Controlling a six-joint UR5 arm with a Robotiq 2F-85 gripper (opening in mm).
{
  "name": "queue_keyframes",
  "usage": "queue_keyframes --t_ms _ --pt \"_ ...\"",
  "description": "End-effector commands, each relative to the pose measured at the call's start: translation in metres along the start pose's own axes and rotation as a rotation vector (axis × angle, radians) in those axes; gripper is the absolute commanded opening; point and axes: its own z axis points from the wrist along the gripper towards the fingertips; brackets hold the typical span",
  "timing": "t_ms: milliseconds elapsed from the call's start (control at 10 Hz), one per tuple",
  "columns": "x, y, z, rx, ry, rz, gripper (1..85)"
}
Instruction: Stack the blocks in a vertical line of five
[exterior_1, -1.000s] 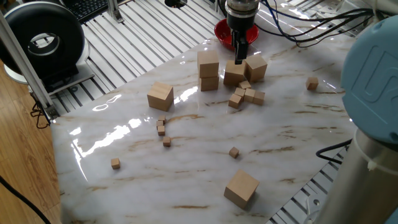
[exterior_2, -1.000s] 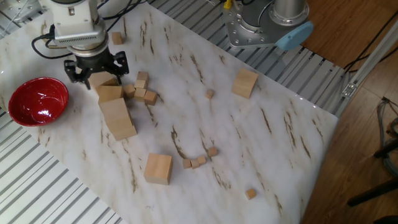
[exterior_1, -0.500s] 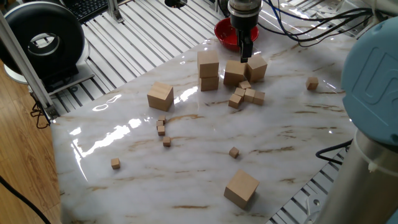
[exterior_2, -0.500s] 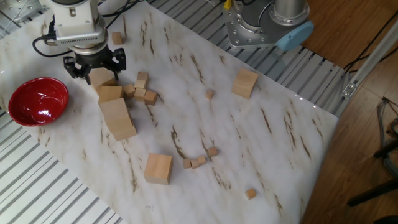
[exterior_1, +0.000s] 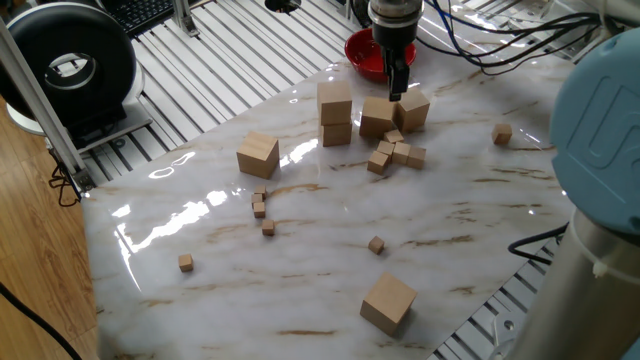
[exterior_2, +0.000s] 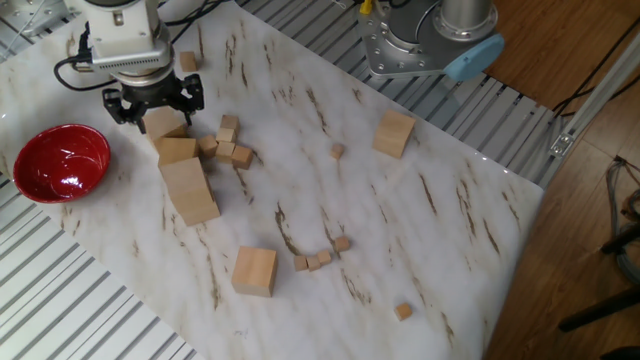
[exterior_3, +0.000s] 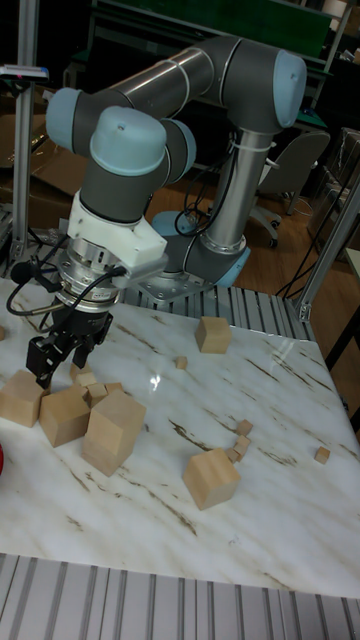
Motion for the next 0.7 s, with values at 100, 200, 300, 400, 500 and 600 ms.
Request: queue_keyframes --t_ms 100,200,300,400,500,600 --pt "-0.010 0.002 0.002 -0.009 -0.044 0.068 67.3" --pt "-0.013 0.004 0.004 -0.026 -0.044 0.077 68.3" --pt "-0.021 0.005 0.006 -0.032 -0.067 0.094 69.0" --pt "-0.028 0.008 0.008 -0.051 -0.082 0.111 70.3" --pt "-0.041 0.012 0.008 -0.080 -0.120 0.146 71.3" --pt "-0.053 0.013 0.006 -0.093 -0.152 0.185 73.0"
